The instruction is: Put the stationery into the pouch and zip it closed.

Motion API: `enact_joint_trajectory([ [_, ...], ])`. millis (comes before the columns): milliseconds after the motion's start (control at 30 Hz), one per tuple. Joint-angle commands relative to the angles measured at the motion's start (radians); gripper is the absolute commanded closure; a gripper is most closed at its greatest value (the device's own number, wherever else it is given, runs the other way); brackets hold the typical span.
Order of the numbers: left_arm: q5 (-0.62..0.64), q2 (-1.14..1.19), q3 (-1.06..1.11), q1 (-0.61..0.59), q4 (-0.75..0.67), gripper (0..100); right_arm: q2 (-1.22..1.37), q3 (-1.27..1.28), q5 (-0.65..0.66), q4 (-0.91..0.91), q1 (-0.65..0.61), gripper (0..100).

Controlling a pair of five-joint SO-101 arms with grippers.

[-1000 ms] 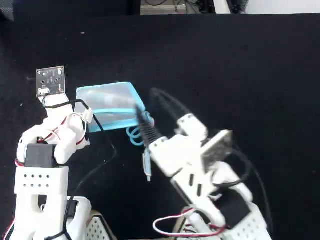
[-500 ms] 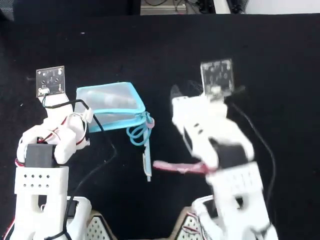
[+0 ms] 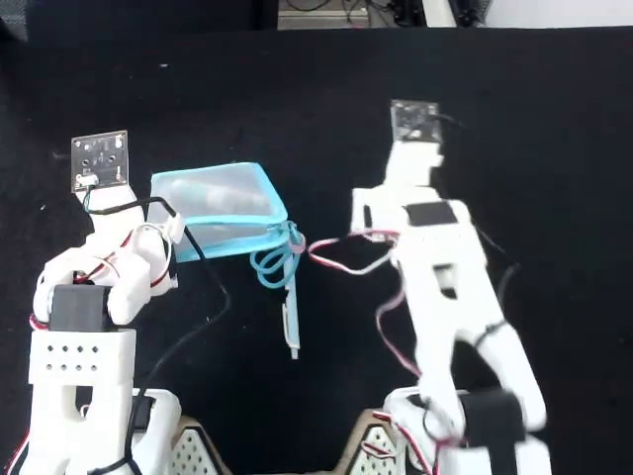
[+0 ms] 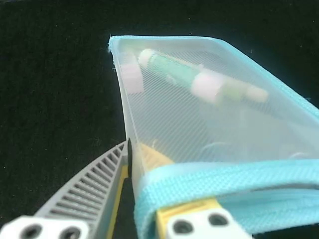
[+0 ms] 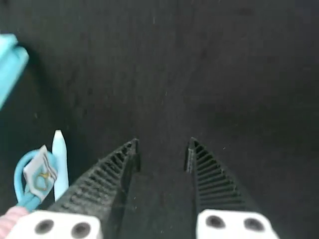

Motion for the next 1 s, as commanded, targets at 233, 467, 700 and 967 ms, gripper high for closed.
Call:
enact_joint_trajectory([
  [233, 0.002, -0.006, -0.01, -0.061, 0.003, 97, 0.22, -0.159, -0.16, 0.075, -0.193, 85.0],
  [467, 0.003, -0.006, -0.031, -0.163, 0.005, 97, 0.223, -0.122, -0.253, -0.023, -0.351, 85.0],
  [700, 0.003, -0.008, -0.039, -0.196, 0.003, 97, 0.251, -0.082, -0.396, -0.152, -0.405, 85.0],
  [967, 0.003, -0.008, -0.041, -0.219, 0.002, 97, 0.367, -0.074, -0.399, -0.256, -0.404, 85.3],
])
